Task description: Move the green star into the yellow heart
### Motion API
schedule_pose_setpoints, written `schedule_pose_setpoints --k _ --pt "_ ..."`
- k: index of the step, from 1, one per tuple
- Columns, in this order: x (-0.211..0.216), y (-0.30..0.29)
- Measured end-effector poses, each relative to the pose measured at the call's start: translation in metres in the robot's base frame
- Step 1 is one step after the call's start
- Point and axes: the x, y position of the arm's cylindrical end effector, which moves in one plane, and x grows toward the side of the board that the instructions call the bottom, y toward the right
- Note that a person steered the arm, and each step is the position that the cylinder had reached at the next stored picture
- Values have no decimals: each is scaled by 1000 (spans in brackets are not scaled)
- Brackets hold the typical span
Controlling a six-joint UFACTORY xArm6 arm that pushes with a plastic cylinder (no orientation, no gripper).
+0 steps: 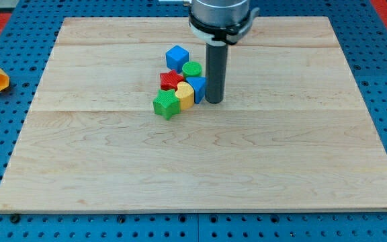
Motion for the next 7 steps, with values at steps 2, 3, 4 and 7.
schedule_pose_setpoints --k 2,3,4,7 --pt "6 -33" --pt "-11 -58" --pt "5 -63" --pt "62 -83"
